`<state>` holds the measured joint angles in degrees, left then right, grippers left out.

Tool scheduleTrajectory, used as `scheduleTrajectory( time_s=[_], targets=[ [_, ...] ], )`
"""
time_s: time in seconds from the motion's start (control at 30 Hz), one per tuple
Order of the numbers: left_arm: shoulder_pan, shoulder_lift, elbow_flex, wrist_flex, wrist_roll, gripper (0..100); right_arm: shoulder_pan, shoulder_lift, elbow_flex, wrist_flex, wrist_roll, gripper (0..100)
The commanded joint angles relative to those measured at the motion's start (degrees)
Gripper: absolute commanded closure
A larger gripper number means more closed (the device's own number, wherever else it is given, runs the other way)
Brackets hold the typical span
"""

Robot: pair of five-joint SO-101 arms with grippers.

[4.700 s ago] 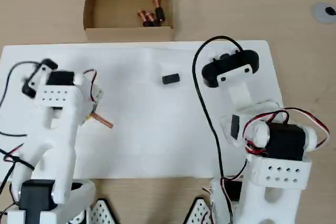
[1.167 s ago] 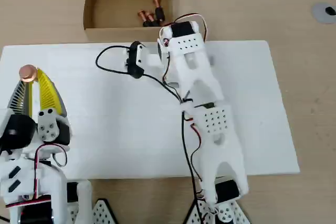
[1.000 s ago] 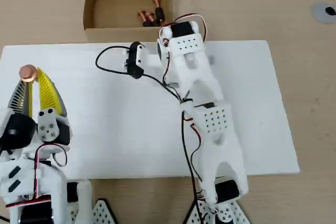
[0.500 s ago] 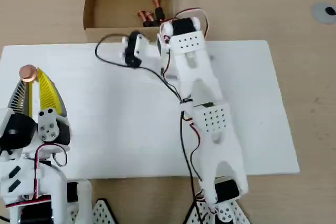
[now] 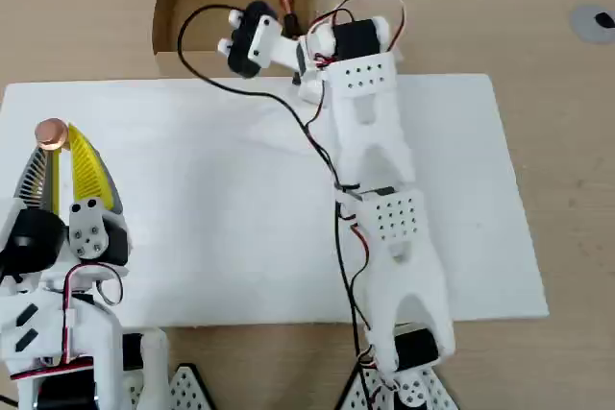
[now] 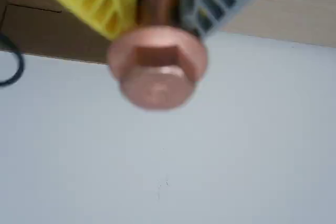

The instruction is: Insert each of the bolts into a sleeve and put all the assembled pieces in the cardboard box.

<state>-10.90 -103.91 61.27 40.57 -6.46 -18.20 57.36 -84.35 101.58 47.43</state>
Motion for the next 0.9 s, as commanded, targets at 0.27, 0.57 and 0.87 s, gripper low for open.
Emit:
scheduleTrajectory(
  time_s=[0.27,0.57,0.87],
  targets=[
    [-1.1,-0.4,-3.5,1.9,-0.4,100,-1.8,-1.2,16.8,0.9,-8.2,97.5],
    [-4.3,-0.5,-8.0,7.8,-0.4,100,-2.4,-1.0,30.6,0.8,-4.7,97.1],
    [-6.3,-0.5,-8.0,8.0,-0.4,100,-2.9,-1.2,31.4,0.9,-3.7,82.3]
  ],
)
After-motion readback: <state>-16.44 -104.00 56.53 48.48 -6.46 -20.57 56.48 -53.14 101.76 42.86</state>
